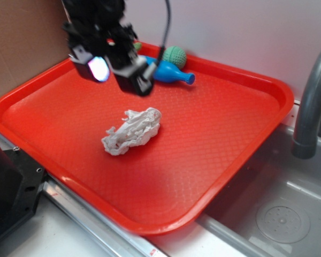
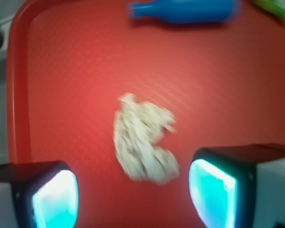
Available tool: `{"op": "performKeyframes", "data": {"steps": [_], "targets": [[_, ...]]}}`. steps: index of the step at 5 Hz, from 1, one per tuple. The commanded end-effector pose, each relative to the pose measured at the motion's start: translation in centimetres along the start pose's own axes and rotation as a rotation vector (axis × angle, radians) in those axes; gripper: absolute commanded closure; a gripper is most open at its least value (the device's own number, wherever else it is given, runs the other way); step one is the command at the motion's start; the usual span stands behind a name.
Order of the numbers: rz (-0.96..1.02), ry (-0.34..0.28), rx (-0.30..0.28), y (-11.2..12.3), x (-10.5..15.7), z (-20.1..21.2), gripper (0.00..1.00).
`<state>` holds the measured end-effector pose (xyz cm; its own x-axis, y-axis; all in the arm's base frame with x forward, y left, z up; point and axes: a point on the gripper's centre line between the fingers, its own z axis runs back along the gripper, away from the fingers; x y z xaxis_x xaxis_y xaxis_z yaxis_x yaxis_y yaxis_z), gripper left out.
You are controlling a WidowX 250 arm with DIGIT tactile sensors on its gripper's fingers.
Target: Grab the white paper.
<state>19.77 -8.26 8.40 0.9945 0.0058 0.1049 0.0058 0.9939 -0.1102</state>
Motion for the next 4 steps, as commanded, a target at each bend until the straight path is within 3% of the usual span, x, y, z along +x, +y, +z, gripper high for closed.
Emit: {"op": "performKeyframes", "data": {"steps": [1, 2, 3, 4], "targets": [[-0.111, 0.062, 0.071, -1.6, -0.7, -6.2, 0.0], [-0.133, 0.048, 0.097, -0.5, -1.3, -5.3, 0.93], [-0.142, 0.025, 0.107, 1.4, -2.1, -4.2, 1.0], [-0.151, 0.018, 0.048, 3.0, -2.3, -3.9, 1.0]]}}
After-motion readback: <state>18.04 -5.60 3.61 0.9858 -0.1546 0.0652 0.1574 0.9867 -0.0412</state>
